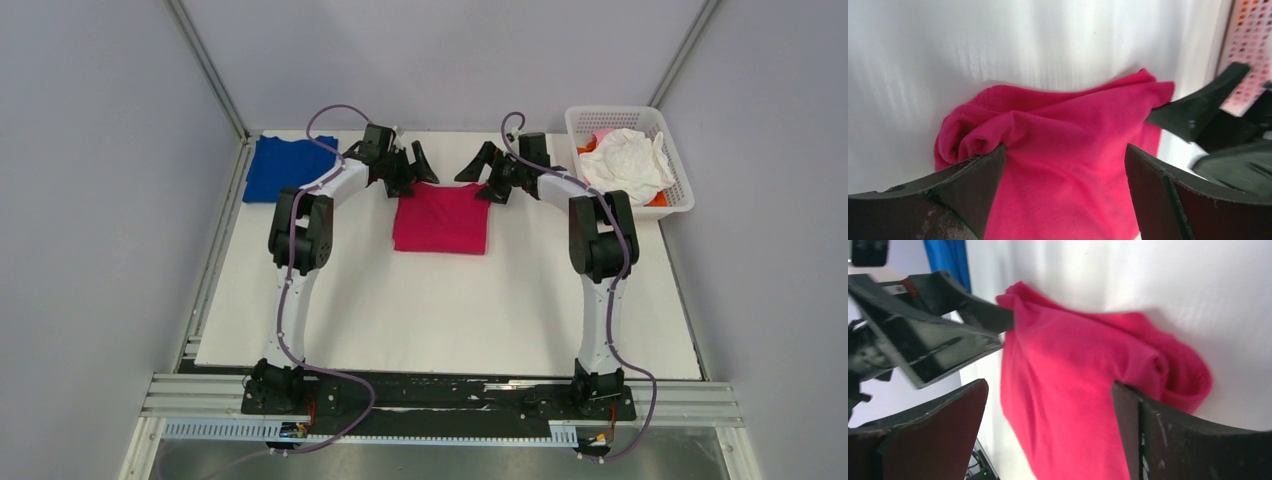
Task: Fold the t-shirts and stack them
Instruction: Put the neatly folded tshirt into the corner of the board with the left arm
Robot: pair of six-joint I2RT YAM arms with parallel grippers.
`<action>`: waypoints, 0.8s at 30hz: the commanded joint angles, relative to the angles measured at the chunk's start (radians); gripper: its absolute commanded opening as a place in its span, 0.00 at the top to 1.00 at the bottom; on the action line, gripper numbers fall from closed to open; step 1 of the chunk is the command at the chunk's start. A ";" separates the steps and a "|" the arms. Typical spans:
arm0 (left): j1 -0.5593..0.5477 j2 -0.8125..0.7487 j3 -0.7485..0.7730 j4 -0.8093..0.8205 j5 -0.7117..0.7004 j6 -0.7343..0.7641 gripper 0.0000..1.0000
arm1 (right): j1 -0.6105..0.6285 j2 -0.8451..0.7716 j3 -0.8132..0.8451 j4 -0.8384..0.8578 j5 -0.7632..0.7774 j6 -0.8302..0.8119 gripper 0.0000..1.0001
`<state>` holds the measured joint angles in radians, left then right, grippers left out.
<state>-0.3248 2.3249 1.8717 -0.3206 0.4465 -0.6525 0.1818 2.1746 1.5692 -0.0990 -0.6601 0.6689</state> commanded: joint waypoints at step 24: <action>-0.064 -0.454 -0.537 -0.001 -0.223 -0.030 0.00 | 0.061 -0.345 -0.415 0.013 0.185 -0.085 0.00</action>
<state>-0.3931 1.9705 1.3491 -0.3016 0.3042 -0.7258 0.2356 1.9553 1.1828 -0.0463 -0.5518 0.6460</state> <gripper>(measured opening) 0.996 0.998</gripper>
